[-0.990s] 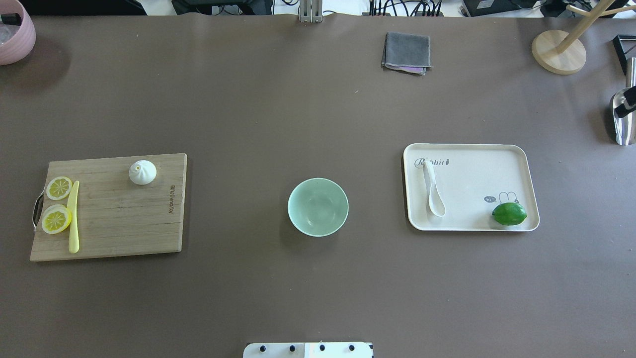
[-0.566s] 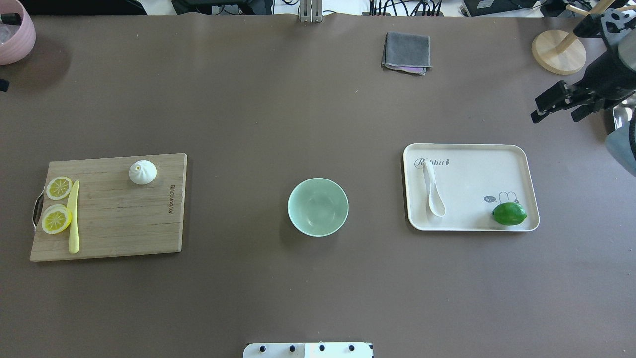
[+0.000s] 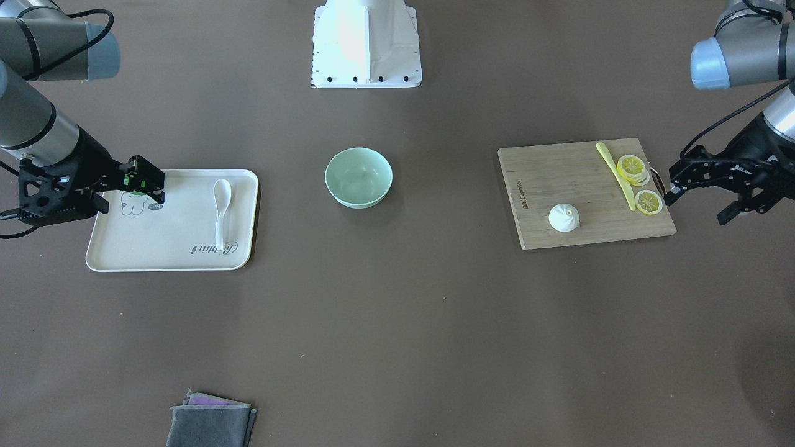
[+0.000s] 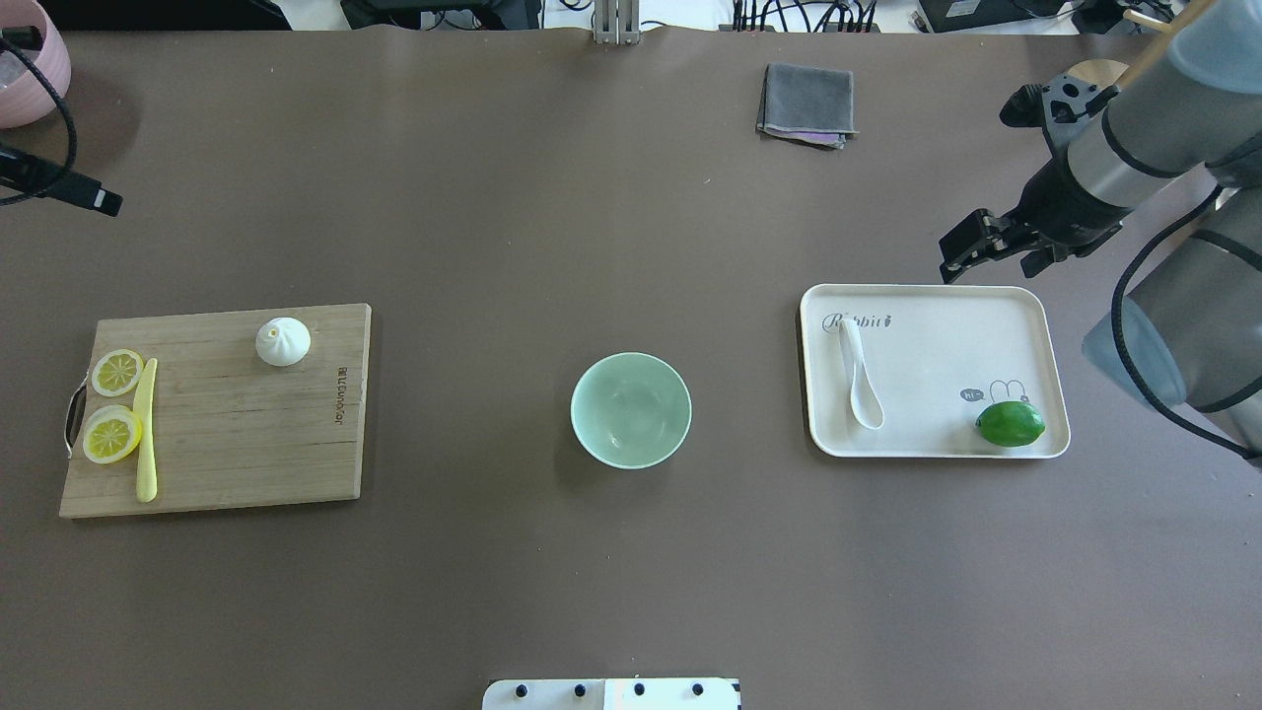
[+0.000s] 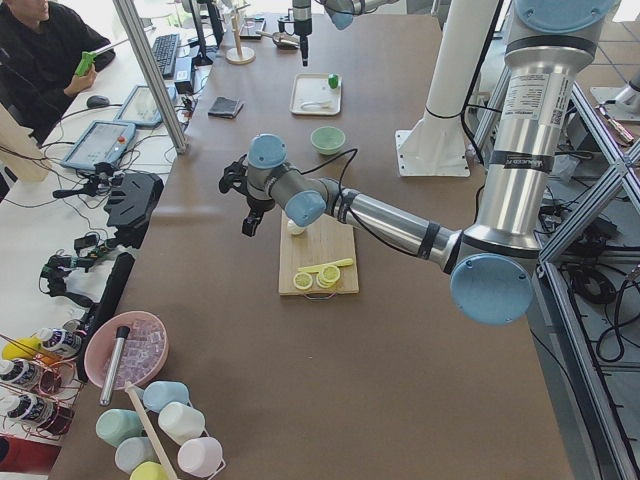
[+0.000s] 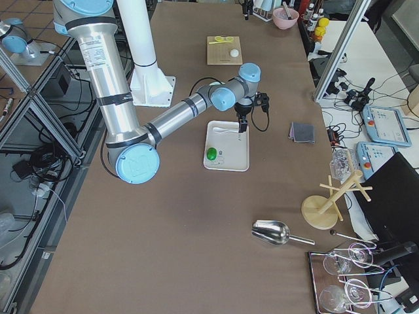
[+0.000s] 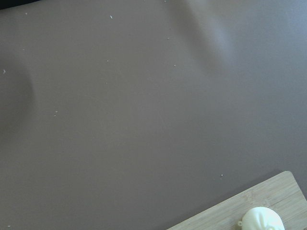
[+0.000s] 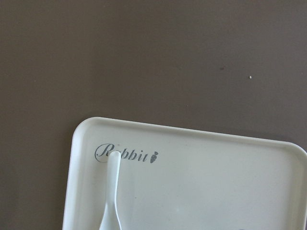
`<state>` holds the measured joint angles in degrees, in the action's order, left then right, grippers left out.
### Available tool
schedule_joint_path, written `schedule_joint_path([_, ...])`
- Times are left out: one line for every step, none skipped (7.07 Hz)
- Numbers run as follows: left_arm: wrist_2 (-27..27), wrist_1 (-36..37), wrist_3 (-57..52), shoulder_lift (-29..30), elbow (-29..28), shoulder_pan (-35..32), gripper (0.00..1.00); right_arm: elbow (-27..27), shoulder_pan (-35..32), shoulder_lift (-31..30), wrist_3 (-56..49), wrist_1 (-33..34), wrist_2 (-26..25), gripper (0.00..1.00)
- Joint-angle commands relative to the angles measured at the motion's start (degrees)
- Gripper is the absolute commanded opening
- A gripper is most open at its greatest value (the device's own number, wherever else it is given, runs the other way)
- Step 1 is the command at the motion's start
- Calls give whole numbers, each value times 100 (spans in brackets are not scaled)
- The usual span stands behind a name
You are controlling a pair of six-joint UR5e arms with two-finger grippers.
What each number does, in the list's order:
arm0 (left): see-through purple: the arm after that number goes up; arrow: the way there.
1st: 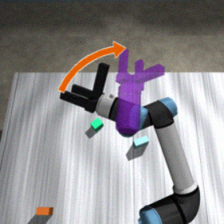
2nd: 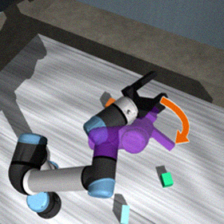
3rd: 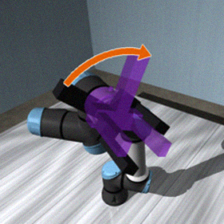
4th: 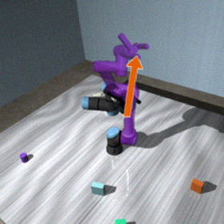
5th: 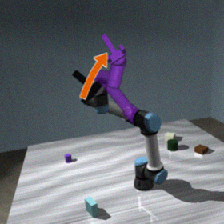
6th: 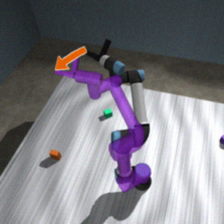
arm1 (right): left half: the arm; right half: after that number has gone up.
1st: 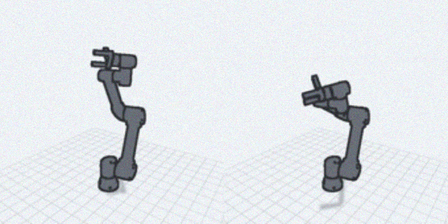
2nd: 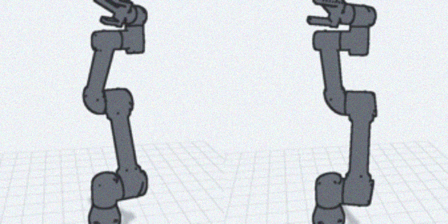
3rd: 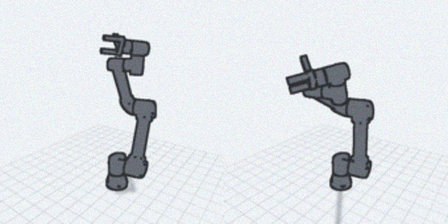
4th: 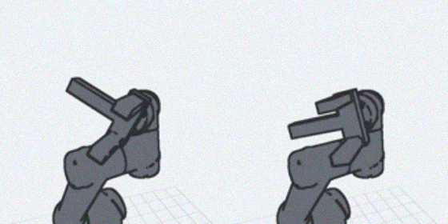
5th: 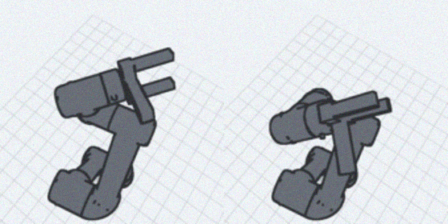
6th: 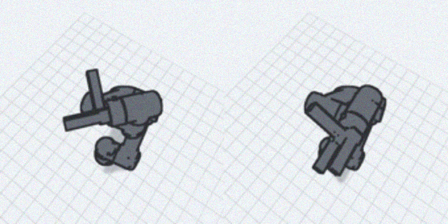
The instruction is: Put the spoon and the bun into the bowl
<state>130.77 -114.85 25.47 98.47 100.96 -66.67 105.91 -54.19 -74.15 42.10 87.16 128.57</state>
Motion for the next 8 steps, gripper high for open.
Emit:
schedule_joint_path([-60, -72, 125, 119, -32, 635, 98, -61, 425, 14, 272, -174, -252, 100])
schedule_joint_path([-174, -81, 203, 163, -24, 795, 98, -262, 539, 206, 272, -174, -401, 99])
schedule_joint_path([-210, -72, 204, 181, -50, 796, 98, -568, 610, 451, 281, -182, -420, 99])
schedule_joint_path([-210, -81, 178, 181, -76, 831, 98, -850, 733, 523, 281, -304, -568, 99])
schedule_joint_path([-219, -81, 177, 181, -68, 910, 98, -1261, 830, 559, 298, -810, -717, 99])
schedule_joint_path([-219, -90, 177, 181, -68, 911, 98, -1509, 892, 577, 499, -1198, -710, 99])
schedule_joint_path([-210, -90, 169, 181, -76, 911, 98, -1564, 1049, 620, 744, -1211, -736, 99])
schedule_joint_path([-210, -90, 169, 190, -76, 911, 98, -1547, 1103, 638, 851, -1219, -745, 97])
